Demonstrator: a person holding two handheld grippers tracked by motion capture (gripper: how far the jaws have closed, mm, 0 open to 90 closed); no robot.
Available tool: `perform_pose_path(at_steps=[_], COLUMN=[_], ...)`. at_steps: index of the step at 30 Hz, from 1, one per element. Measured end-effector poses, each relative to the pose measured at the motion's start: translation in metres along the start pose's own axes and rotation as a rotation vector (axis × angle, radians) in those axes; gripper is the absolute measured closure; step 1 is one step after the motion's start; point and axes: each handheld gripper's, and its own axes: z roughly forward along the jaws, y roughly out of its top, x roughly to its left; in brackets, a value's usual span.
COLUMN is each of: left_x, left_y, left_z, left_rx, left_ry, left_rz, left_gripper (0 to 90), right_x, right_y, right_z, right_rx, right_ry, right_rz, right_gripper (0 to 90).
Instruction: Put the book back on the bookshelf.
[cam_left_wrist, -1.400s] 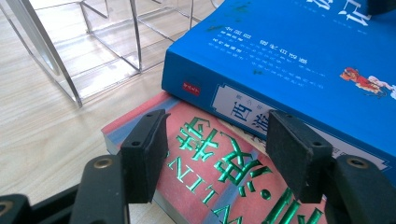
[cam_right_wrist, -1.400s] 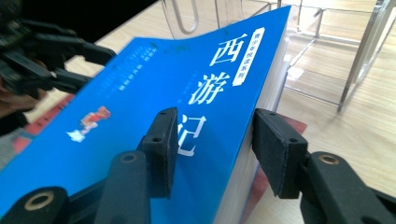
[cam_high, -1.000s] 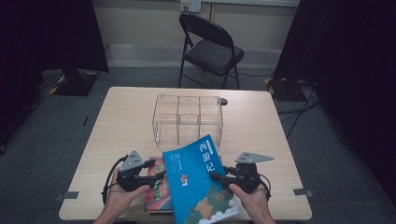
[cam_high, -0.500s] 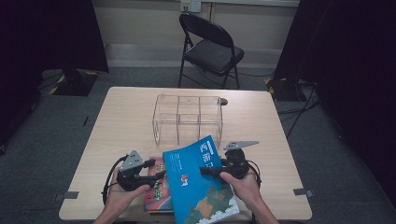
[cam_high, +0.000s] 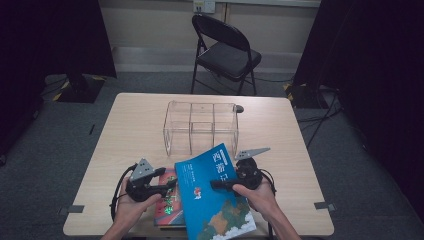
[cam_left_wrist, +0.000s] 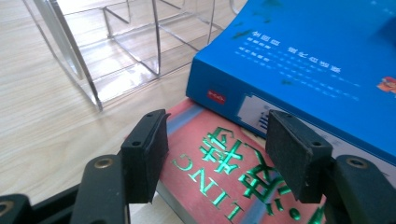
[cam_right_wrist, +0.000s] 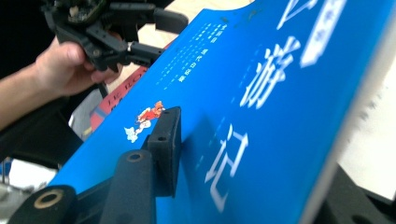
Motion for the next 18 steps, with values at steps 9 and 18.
perform_pose_path(at_steps=[9, 18], left_x=[0.0059, 0.0033], left_y=[0.0027, 0.0015], left_z=[-0.0046, -0.0069], left_rx=[0.012, -0.016], left_ry=[-0.109, -0.214], left_rz=[-0.105, -0.237], left_gripper=[31.2, 27.5], right_x=[-0.0060, -0.0007], right_y=[0.0044, 0.0012], right_z=[0.0007, -0.0031], right_rx=[-0.025, -0.076], right_ry=[0.076, 0.069], right_rz=[0.006, -0.034], right_gripper=[72.8, 74.9])
